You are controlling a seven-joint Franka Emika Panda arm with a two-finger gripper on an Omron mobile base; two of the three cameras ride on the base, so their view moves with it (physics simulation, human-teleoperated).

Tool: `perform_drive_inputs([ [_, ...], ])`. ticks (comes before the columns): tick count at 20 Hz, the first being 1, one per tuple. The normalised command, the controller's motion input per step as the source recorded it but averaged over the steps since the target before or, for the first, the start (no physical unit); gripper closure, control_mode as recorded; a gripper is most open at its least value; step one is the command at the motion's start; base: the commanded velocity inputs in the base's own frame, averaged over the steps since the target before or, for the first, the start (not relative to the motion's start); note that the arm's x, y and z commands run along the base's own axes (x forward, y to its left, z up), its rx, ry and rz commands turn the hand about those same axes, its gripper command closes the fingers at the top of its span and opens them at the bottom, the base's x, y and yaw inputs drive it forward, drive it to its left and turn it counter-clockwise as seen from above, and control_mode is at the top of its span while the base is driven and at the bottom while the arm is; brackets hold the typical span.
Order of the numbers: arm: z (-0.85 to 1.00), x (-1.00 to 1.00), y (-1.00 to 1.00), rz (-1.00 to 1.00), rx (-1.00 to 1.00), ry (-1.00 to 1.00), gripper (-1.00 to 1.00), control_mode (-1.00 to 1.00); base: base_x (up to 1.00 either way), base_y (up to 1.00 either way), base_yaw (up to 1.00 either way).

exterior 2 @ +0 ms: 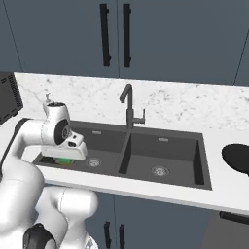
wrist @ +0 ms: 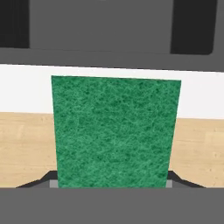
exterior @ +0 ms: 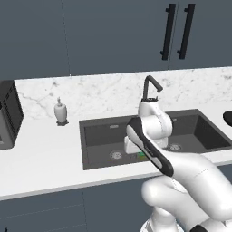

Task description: Pick the pan and sponge and place them into the sink. Then turn on the water.

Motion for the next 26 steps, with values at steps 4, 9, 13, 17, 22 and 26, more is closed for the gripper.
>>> perform_drive_inputs([
  [4, 0.01, 0.0, -0.82, 0.0, 0.0, 0.01, 1.0, -1.0, 0.0, 0.0, 0.0],
  [9, 0.0, 0.0, -0.99, 0.0, 0.0, 0.0, 1.0, -1.0, 0.0, 0.0, 0.0],
  [13, 0.0, 0.08, -1.0, 0.0, 0.0, 0.0, 1.0, -1.0, 0.0, 0.0, 0.0],
  [17, 0.0, 0.34, -0.95, 0.0, 0.0, 0.0, 1.0, -1.0, 0.0, 0.0, 0.0],
  [22, -0.05, 0.65, -0.79, -0.02, 0.04, 0.0, 1.0, -1.0, 0.0, 0.0, 0.0],
  [26, -0.06, 0.63, -0.58, -0.04, 0.01, 0.04, 1.0, -1.0, 0.0, 0.0, 0.0],
])
